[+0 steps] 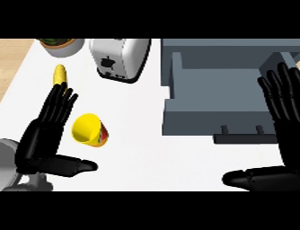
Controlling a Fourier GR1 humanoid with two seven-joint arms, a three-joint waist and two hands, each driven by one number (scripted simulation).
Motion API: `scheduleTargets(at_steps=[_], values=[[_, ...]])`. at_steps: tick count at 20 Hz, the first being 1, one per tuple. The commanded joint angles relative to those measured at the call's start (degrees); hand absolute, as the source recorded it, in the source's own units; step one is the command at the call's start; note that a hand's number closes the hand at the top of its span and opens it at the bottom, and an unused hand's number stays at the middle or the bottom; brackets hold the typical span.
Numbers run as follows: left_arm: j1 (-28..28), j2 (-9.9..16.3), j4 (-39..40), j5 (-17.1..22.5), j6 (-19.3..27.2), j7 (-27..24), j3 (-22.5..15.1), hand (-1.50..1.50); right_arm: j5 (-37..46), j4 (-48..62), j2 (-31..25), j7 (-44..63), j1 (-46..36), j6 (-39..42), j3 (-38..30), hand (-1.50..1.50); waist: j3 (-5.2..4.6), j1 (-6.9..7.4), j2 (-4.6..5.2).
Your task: Pick up the cup, place it into the drawer and close the drawer
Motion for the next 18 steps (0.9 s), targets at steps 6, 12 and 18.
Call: scheduleTargets(at_steps=[6,12,18], values=[[-2.02,2.50,13.13,-0.68,-2.53,-7.76,4.48,-1.50,-3.83,-0.80,-2.19,3.62,-1.82,1.83,-3.26,-1.50,0.01,0.01,0.01],[-1.65,1.76,18.26,-2.53,-3.28,-10.97,3.37,-1.50,-4.10,3.12,-2.27,0.19,-3.01,2.86,-4.57,-1.50,0.02,0.07,0.01],[-6.87,2.61,34.15,-5.60,-4.11,-21.98,5.12,-1.50,-1.11,2.47,-0.07,-0.20,-2.27,1.04,-1.34,-1.50,0.01,-0.08,0.04]])
